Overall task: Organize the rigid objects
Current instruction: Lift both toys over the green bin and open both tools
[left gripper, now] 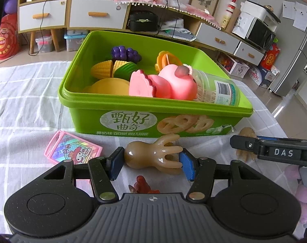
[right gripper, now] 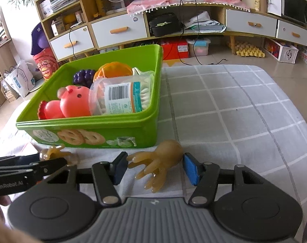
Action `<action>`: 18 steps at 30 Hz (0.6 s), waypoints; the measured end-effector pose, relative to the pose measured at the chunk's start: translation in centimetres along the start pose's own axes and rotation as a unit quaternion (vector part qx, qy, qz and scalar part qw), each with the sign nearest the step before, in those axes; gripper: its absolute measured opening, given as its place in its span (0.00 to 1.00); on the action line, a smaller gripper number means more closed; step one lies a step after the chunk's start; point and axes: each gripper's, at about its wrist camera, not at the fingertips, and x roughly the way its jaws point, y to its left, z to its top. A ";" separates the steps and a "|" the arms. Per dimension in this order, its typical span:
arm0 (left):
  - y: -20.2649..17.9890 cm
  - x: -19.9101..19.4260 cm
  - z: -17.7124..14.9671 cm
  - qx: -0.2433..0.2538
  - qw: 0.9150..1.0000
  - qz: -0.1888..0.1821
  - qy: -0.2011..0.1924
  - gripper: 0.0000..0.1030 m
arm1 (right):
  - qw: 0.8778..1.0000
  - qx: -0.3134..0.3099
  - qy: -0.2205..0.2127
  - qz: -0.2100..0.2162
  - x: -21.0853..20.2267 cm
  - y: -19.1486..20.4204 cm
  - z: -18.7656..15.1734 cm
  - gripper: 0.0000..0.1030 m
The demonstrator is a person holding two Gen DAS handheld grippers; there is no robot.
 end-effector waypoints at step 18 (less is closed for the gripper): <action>-0.3 -1.9 0.8 -0.017 1.000 -0.013 0.009 0.61 | 0.999 0.041 0.022 0.013 -3.1 0.1 1.8 0.47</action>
